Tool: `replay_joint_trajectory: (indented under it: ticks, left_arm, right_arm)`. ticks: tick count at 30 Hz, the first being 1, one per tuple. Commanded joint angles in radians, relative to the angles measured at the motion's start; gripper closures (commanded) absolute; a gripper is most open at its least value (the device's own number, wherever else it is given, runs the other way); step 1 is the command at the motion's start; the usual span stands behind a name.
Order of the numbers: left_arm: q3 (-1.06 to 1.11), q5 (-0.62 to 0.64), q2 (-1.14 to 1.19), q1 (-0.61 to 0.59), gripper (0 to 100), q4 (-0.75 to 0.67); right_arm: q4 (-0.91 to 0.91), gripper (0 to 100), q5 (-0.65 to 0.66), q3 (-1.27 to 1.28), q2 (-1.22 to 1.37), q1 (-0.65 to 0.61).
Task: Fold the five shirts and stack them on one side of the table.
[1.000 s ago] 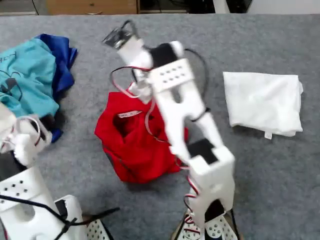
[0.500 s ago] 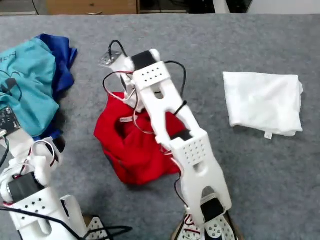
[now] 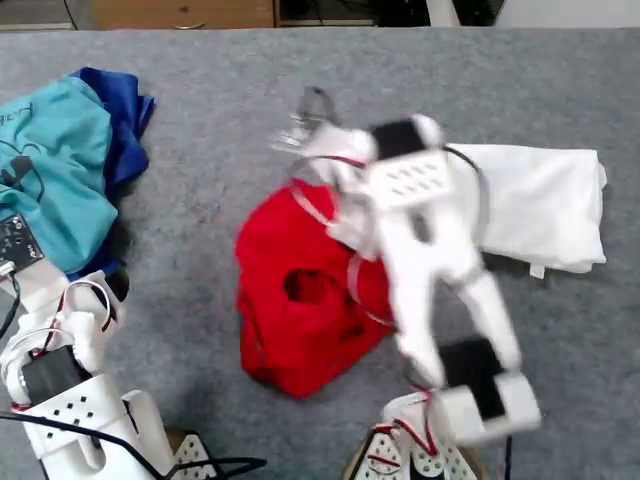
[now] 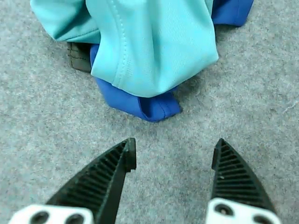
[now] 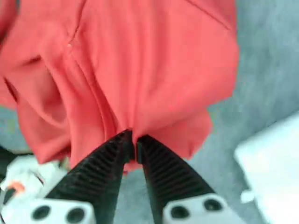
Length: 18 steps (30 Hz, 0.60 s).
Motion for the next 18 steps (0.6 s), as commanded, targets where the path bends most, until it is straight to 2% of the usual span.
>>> replay_joint_trajectory:
  ticks: [1,6,9,11,14,16,18]
  left_arm:
    - [-0.006,-0.003,-0.008,0.006,73,-0.018]
    - [-0.002,-0.006,-0.008,0.006,73,-0.018]
    - [-0.008,-0.006,-0.008,0.006,73,-0.018]
    - [-0.011,-0.006,-0.008,0.006,73,-0.018]
    - [-0.023,-0.006,-0.005,0.009,73,-0.018]
    - [-0.051,-0.006,0.019,0.041,73,-0.015]
    - [-0.092,-0.006,0.074,0.086,73,-0.009]
  right_arm:
    - [-0.061,99.6,0.180,0.245,-0.180,0.157]
    - [-0.140,99.3,0.364,0.549,-0.245,0.193]
    - [-0.170,98.7,0.420,0.676,-0.242,0.196]
    - [-0.169,93.5,0.428,0.722,-0.245,0.196]
    - [-0.158,80.4,0.445,0.751,-0.248,0.200]
    - [-0.133,73.7,0.463,0.711,-0.249,0.219]
    - [-0.029,70.0,0.520,0.608,-0.254,0.248]
